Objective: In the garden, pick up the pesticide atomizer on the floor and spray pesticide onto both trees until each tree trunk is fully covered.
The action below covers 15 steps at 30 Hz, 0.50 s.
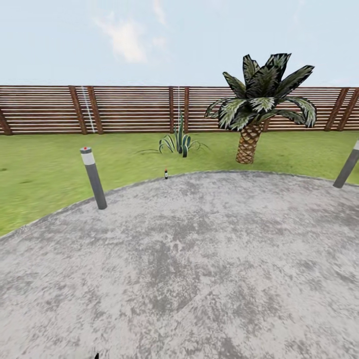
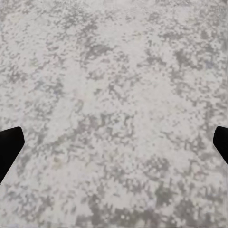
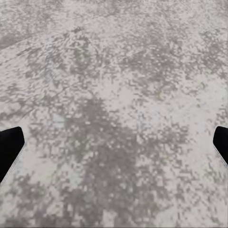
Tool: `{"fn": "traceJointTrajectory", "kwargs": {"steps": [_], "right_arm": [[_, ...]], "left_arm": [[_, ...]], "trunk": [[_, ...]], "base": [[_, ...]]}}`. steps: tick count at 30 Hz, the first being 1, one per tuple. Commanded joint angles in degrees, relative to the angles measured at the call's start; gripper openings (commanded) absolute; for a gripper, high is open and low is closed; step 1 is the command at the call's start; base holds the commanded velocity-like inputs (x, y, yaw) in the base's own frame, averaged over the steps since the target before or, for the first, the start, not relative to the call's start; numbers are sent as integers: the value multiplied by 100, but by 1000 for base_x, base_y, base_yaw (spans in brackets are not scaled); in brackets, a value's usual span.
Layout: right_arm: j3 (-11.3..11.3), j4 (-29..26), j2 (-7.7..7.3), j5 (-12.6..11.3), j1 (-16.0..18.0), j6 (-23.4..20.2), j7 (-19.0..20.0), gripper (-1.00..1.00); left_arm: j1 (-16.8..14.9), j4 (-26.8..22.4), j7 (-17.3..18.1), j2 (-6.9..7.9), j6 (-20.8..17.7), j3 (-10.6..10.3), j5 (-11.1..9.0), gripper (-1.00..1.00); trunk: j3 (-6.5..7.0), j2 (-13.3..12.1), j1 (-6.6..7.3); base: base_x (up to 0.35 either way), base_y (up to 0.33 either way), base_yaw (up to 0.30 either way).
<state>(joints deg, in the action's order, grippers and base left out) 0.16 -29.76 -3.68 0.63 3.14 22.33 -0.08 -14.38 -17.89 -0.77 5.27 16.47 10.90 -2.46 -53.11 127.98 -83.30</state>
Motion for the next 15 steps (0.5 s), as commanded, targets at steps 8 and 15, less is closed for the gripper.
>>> {"fn": "traceJointTrajectory", "kwargs": {"steps": [8, 15], "right_arm": [[-7, -3, -10, 7, 3, 17, -1, 100], [-7, -3, -10, 8, 3, 17, -1, 100]], "left_arm": [[-3, 5, -2, -6, 21, -12, -27, 100], [-3, 5, -6, -8, 22, -15, -27, 100]], "trunk": [[-5, 2, -3], [-5, 2, -3]], "base": [[340, 0, 0], [340, 0, 0]]}}
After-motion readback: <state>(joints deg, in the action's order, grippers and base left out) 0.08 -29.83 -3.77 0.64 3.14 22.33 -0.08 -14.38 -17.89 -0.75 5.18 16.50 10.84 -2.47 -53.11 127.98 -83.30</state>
